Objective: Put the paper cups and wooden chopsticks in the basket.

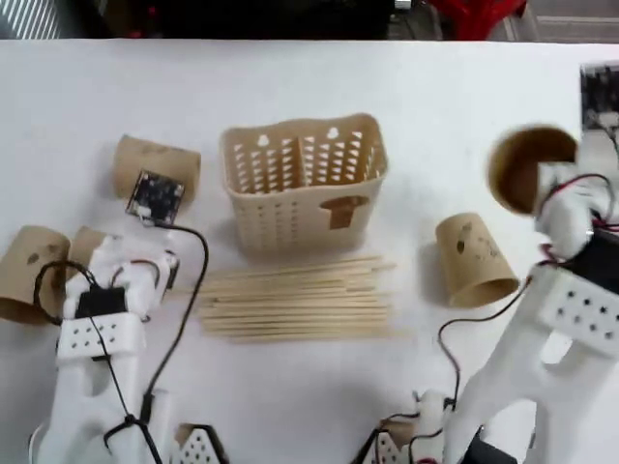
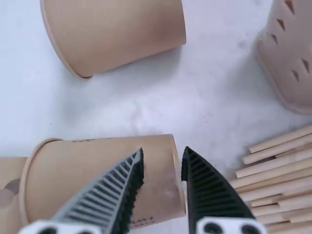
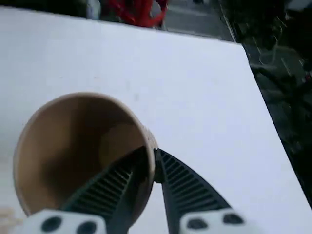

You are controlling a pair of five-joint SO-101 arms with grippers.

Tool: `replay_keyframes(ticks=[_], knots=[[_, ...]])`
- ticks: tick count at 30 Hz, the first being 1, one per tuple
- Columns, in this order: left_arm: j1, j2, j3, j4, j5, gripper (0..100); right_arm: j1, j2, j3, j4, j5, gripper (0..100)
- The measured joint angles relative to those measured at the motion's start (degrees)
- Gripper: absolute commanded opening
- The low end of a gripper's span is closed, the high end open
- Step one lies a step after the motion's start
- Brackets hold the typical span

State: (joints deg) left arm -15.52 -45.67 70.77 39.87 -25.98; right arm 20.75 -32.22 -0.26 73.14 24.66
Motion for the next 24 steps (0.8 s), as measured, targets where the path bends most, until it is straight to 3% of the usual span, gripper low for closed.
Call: replay_keyframes(ticks=[6, 11, 24], knots=[[0.0, 0.0, 0.0, 0.0, 0.0, 15, -19.0, -0.4, -14.0, 7.7, -14.5, 1.7], [0.0, 0.0, 0.0, 0.0, 0.0, 15, -35.1, 0.1, -13.4, 10.2, -19.6, 1.7], [0.0, 0.0, 0.1, 0.0, 0.0, 15, -36.4, 13.8, -12.9, 6.1, -23.6, 1.7]])
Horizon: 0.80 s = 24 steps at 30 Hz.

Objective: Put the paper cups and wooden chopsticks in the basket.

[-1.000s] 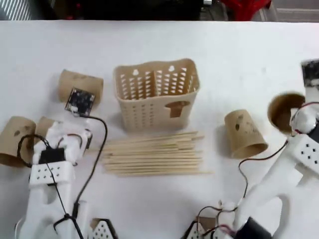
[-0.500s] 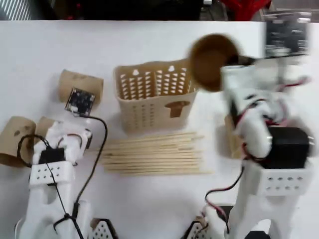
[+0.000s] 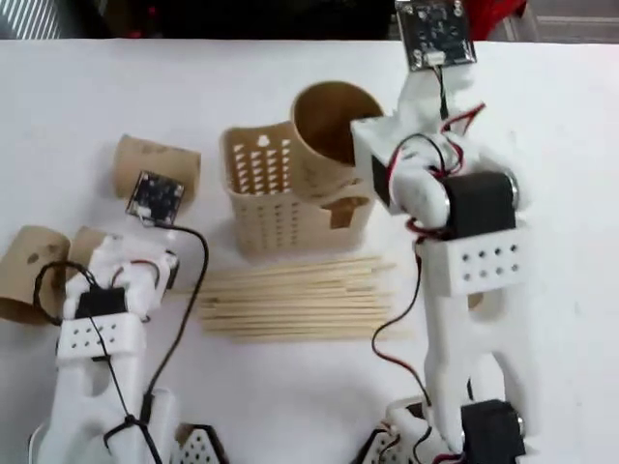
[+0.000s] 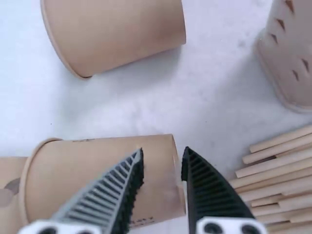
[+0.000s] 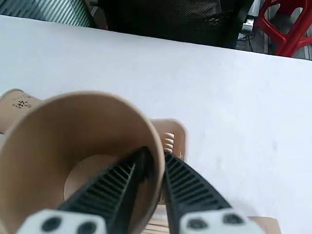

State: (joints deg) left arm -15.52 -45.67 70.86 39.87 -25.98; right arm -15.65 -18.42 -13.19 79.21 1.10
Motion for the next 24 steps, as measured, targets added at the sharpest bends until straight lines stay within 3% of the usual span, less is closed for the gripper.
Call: replay_keyframes(ticks=[17, 24], knots=[[1.8, -0.2, 0.8, -0.6, 0.0, 15, 2.8, 4.2, 0.4, -4.8, -2.3, 3.1], [1.8, -0.2, 0.8, -0.6, 0.0, 15, 5.5, 7.6, 0.4, -4.8, -2.3, 27.1]])
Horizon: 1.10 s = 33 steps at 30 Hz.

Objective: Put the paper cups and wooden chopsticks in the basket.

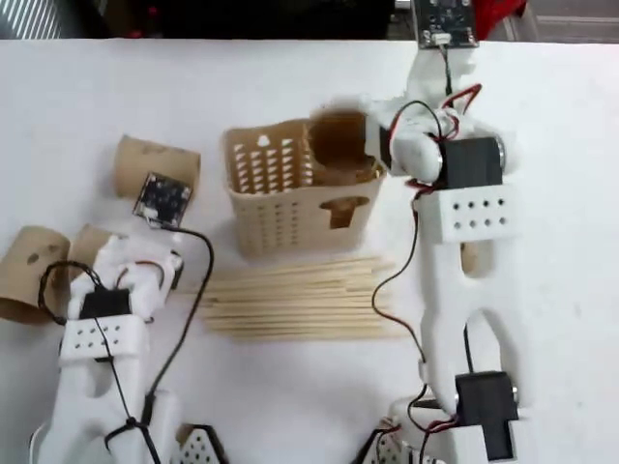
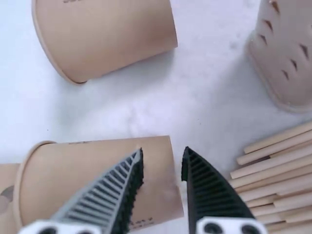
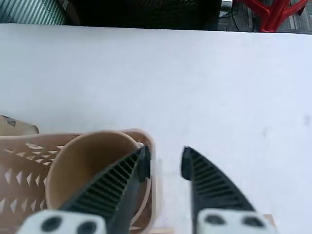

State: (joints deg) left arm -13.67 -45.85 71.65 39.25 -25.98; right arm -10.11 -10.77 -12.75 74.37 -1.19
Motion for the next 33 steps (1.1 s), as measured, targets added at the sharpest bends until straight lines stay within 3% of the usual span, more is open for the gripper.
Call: replay_keyframes(ticks=[3, 10, 19, 33], knots=[[0.0, 0.0, 0.0, 0.0, 0.0, 15, 0.0, 0.1, 0.0, 0.8, 2.2, 31.6], [0.0, 0.0, 0.1, 0.0, 0.0, 15, 2.8, -4.8, 0.0, 6.5, 8.2, 30.7], [0.0, 0.0, 0.1, 0.0, 0.0, 15, 16.5, -8.5, 6.9, 18.9, 42.8, 31.1], [0.0, 0.0, 0.5, -1.5, 0.0, 15, 32.5, -48.2, 68.7, -3.1, 83.6, 31.1]])
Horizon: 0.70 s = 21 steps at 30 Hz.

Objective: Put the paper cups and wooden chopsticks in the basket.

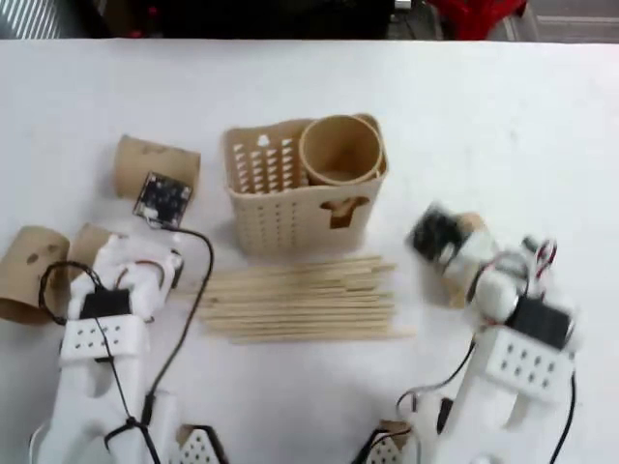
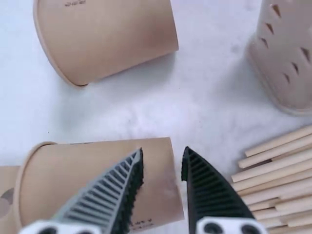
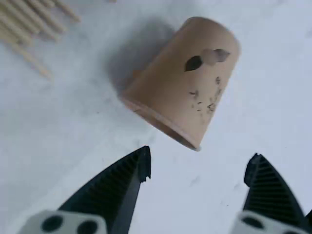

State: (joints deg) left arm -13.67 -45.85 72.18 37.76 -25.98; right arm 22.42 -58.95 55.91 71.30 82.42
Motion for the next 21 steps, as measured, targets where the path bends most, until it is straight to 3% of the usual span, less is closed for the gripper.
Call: replay_keyframes(ticks=[9, 21], knots=[[0.3, 0.0, 0.2, 0.0, 0.0, 15, 1.4, -16.9, 24.5, -19.6, 3.8, 31.1], [0.3, 0.0, 0.2, 0.0, 0.0, 15, 0.7, -20.0, 31.9, -32.1, 3.9, 28.1]])
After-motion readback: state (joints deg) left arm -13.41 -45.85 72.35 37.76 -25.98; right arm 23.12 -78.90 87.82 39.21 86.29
